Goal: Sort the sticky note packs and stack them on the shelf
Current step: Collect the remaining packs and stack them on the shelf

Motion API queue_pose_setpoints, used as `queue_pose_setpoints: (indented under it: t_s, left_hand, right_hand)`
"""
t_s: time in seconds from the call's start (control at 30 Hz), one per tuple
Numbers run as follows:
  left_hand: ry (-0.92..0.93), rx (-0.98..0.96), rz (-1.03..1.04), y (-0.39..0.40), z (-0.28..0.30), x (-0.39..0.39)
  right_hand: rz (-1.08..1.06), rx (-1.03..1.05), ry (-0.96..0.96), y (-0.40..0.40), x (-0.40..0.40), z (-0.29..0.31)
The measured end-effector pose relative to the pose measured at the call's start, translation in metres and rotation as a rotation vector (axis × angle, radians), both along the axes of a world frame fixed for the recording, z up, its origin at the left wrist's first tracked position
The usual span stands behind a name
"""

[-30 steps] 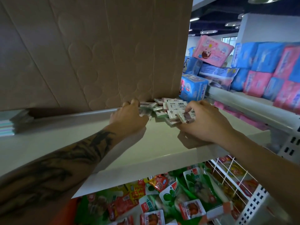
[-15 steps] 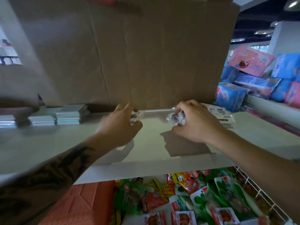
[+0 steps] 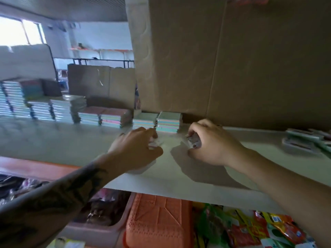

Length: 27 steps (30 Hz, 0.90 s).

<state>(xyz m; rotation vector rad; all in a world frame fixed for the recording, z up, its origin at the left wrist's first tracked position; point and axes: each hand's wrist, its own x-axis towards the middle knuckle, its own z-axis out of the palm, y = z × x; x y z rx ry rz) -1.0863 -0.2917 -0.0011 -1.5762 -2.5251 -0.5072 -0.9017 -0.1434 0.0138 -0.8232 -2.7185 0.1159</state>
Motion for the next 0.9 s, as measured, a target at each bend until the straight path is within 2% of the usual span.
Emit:
queue_pose_setpoints:
  t_s: [0.2, 0.33, 0.43, 0.53, 0.67, 0.7, 0.8, 0.9]
  left_hand:
    - [0.123, -0.152, -0.12, -0.019, 0.005, -0.038]
    - [0.059, -0.271, -0.338, -0.014, 0.018, -0.068]
    - [0.024, -0.392, -0.46, 0.0, 0.03, -0.085]
    - [-0.012, -0.475, -0.548, 0.013, 0.036, -0.098]
    - [-0.079, -0.49, -0.588, 0.026, 0.043, -0.11]
    - [-0.122, -0.478, -0.597, 0.03, 0.043, -0.114]
    - [-0.414, -0.396, -0.602, 0.037, 0.04, -0.128]
    - [-0.56, -0.347, -0.607, 0.045, 0.035, -0.133]
  right_hand:
    - [-0.006, -0.118, -0.069, -0.01, -0.04, -0.007]
    - [-0.025, -0.135, -0.131, -0.012, -0.044, -0.002]
    - [-0.014, -0.086, -0.066, -0.013, -0.045, 0.003]
    - [0.076, -0.048, 0.022, -0.012, -0.056, 0.009]
    - [0.187, -0.118, 0.007, -0.007, -0.08, 0.018]
    - [0.22, -0.145, 0.021, -0.005, -0.084, 0.019]
    - [0.318, -0.236, 0.124, -0.001, -0.087, 0.02]
    - [0.377, -0.35, 0.223, 0.001, -0.083, 0.016]
